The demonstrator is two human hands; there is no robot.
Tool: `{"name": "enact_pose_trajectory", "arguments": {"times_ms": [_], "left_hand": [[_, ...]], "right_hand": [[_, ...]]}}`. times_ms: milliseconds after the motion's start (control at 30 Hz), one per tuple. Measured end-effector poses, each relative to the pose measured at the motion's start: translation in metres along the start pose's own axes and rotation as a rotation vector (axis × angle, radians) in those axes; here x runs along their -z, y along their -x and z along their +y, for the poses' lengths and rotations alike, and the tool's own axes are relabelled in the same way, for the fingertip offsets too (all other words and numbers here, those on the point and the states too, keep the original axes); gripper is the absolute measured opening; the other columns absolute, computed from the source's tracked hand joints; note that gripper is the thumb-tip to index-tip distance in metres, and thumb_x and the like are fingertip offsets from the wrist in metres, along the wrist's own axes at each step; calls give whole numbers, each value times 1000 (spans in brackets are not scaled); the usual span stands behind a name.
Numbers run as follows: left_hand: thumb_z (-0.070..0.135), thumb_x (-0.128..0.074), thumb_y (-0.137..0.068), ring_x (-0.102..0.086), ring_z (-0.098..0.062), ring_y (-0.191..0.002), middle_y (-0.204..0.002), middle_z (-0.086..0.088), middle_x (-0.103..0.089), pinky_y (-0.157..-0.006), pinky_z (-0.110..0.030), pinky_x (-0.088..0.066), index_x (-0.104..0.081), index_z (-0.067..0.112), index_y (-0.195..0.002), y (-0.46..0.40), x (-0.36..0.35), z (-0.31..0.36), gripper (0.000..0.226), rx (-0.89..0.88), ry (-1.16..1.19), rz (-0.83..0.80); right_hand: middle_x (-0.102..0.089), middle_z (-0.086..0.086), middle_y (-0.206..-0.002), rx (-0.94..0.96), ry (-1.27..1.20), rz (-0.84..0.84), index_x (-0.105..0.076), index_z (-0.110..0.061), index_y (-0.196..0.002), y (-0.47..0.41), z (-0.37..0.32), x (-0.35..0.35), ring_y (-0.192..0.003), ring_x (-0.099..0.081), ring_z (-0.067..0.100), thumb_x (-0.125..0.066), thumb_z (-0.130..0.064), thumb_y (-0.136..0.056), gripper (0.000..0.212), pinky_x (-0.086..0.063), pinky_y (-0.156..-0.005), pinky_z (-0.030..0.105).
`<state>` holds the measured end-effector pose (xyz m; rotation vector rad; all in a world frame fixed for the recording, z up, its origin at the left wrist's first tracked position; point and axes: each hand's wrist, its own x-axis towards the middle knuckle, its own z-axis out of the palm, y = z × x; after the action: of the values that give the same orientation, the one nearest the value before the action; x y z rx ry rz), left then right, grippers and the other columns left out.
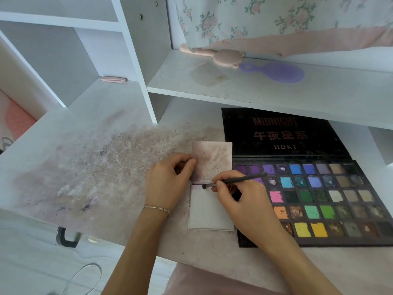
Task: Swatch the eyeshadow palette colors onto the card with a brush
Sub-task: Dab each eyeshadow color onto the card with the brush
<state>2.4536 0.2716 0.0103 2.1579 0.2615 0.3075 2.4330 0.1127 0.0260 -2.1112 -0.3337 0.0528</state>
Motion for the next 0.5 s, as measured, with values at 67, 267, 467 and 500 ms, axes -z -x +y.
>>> {"name": "enact_pose_trajectory", "arguments": {"times_ms": [67, 267, 467, 500], "left_hand": [[28, -64, -81, -61, -6, -70, -74, 10, -68, -68, -27, -50, -71, 24, -82, 0, 0, 0, 8, -1, -5, 2], [27, -64, -81, -60, -4, -68, -70, 13, -65, -66, -23, -48, -70, 25, -81, -1, -1, 0, 6, 1, 3, 5], [27, -64, -81, -61, -5, -68, -70, 13, -66, -65, -25, -49, -70, 26, -79, 0, -1, 0, 6, -14, 5, 5], [27, -64, -81, -61, -5, -68, -70, 13, -66, -65, -26, -49, -70, 26, -79, 0, -1, -1, 6, -13, 7, 5]], "right_hand": [[-65, -7, -80, -1, 4, -2, -54, -32, -83, 0, 0, 0, -80, -60, 4, -52, -18, -86, 14, -50, -72, 20], [-65, -7, -79, -5, 6, 12, -57, -28, -84, -1, 1, -1, -79, -61, 5, -53, -18, -86, 11, -52, -73, 26], [-65, -6, -80, -1, 1, -3, -55, -30, -82, 0, 0, 0, -80, -61, 6, -52, -18, -86, 13, -52, -74, 26], [-65, -5, -80, 1, 2, 3, -55, -30, -82, 0, 0, 0, -79, -61, 6, -52, -18, -86, 13, -52, -74, 26]]}}
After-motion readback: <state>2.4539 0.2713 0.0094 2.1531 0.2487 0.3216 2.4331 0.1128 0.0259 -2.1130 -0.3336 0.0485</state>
